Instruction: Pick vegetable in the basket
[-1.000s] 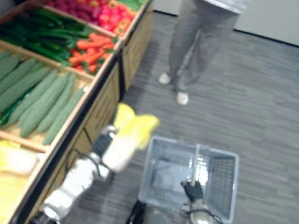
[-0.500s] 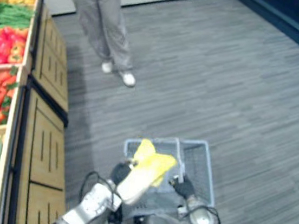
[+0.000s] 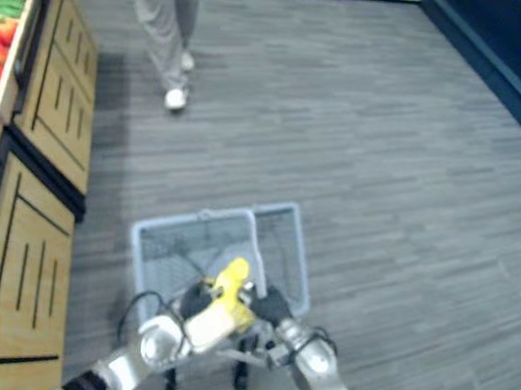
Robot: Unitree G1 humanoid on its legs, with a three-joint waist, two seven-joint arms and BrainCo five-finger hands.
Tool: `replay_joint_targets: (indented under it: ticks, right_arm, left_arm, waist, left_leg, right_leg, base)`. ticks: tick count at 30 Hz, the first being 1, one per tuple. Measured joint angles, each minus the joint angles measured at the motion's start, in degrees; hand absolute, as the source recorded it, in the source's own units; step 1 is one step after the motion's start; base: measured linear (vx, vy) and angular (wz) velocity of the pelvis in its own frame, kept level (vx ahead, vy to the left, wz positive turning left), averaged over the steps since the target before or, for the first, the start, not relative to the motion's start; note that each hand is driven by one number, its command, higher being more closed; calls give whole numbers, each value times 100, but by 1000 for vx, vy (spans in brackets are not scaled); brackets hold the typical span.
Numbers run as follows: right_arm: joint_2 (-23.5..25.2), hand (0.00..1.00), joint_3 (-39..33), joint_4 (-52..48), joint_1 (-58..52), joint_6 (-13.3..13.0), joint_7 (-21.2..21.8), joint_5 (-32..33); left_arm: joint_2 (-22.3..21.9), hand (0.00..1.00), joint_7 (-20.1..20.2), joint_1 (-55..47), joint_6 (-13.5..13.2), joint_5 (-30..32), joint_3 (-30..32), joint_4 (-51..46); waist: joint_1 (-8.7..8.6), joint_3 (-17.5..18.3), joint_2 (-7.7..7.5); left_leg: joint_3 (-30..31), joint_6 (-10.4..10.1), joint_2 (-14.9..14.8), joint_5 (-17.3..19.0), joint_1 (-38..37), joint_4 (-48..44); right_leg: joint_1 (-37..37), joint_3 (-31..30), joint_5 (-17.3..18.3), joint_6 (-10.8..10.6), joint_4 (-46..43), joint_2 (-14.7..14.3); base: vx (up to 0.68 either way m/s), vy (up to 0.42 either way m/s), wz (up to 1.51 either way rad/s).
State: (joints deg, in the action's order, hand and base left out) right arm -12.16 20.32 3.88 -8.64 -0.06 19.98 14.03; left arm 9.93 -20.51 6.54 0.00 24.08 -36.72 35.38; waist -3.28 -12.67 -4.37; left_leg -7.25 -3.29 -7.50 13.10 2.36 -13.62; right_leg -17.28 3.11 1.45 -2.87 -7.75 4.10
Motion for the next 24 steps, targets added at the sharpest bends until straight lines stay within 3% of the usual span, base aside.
replay_joint_targets:
  ticks: [1, 2, 3, 6, 7, 9, 11, 13, 16, 19, 20, 21, 23, 24]
  right_arm:
    - [22, 100, 53, -11, -15, 71, 34, 0]
    - [13, 100, 87, -9, 7, 185, 58, -8]
    - [-47, 100, 98, -63, 83, 294, 62, -12]
    - [-187, 100, 23, -120, 161, 630, 104, -10]
    - [-212, 100, 6, -120, 146, 655, 114, -10]
    - [-258, 100, -114, -136, 166, 779, 197, -10]
    - [-198, 100, -229, -148, 49, 815, 254, -10]
    - [-139, 100, -289, -274, -72, 813, 346, -12]
    - [15, 100, -373, -349, -228, 798, 484, -28]
    - [-38, 100, -415, -347, -323, 799, 408, -57]
    - [-81, 100, -419, -341, -325, 793, 334, -59]
    - [-31, 100, -431, -285, -280, 795, 220, -74]
    - [-58, 100, -449, -285, -212, 789, 144, -79]
    - [-43, 100, -435, -210, -99, 788, 83, -79]
  left_arm:
    - [0, 0, -21, 26, 39, 69, -12, 96]
    - [-88, 0, -138, 129, 146, 175, 13, 360]
    - [-122, 0, -225, 148, 204, 204, 68, 452]
    - [-249, 0, -639, 349, 316, 208, 170, 847]
    - [-316, 0, -709, 390, 323, 206, 268, 918]
    - [-504, 0, -939, 532, 315, 177, 590, 1160]
    - [-554, 0, -1098, 550, 296, 93, 806, 1202]
    - [-551, 0, -1245, 521, 237, 71, 1043, 1160]
    - [-525, 0, -1471, 440, -87, -309, 1362, 906]
    - [-533, 0, -1383, 235, -508, -612, 1428, 507]
    - [-531, 0, -1155, 46, -798, -849, 1448, 193]
    - [-502, 0, -884, -22, -1017, -1107, 1459, 2]
    - [-475, 0, -550, -209, -1203, -1476, 1525, -450]
    - [-468, 0, -279, -410, -1377, -1797, 1621, -777]
  waist:
    - [-1, -38, -58]
    - [26, -163, 129]
    - [34, -174, 241]
    - [13, -156, 291]
    - [11, -158, 305]
    - [-77, -251, 402]
    - [-95, -336, 347]
    - [-96, -338, 345]
    - [-98, -343, 352]
    - [-90, -318, 411]
    - [-29, -252, 550]
    - [45, -244, 472]
    - [214, -222, 431]
    - [213, -219, 426]
  left_leg:
    - [40, -119, 25, 97, -54, -97]
    - [180, -261, -170, 216, -94, -248]
    - [163, -251, -314, 186, -89, -260]
    - [153, -252, -511, 39, -99, -492]
    - [156, -250, -559, 38, 56, -866]
    - [166, -179, -828, -133, 874, -2733]
    - [-52, -179, -733, 92, 1076, -3239]
    - [-466, -90, -500, 162, 1174, -2578]
    - [-1418, 67, -224, -288, 1387, -1072]
    - [-2224, 188, -306, -737, 1343, -447]
    - [-2448, 401, -402, -1244, 1330, -203]
    - [-2520, 819, -173, -1057, 1336, -305]
    - [-2547, 917, 83, -662, 1421, -498]
    - [-2525, 1006, 238, -421, 1409, -648]
  right_leg:
    - [86, 11, -519, -92, -10, 57]
    - [162, 146, -690, 113, -272, -111]
    - [118, 260, -437, 241, -495, -201]
    - [68, 415, 166, 384, -914, -308]
    - [92, 446, 295, 372, -956, -319]
    - [491, 579, 464, 449, -843, -384]
    - [1006, 617, 590, 508, -759, -276]
    - [1292, 660, 682, 433, -624, -129]
    - [1774, 1071, 852, 147, -438, 214]
    - [2216, 1508, 1060, -189, -462, 418]
    - [2318, 1571, 1263, -408, -533, 448]
    - [2343, 1597, 1406, -507, -614, 703]
    - [2351, 1609, 1386, -542, -622, 928]
    - [2263, 1599, 1363, -585, -1044, 1151]
  base:
    - [357, -324, 46]
    - [413, -370, 40]
    - [307, -286, 31]
    - [271, -203, 26]
    - [216, -152, 24]
    - [214, -79, 20]
    - [258, 5, 10]
    - [269, 71, 19]
    - [299, 161, 65]
    - [378, 234, 83]
    - [493, 390, 50]
    - [475, 402, 42]
    - [419, 347, 23]
    - [311, 232, 19]
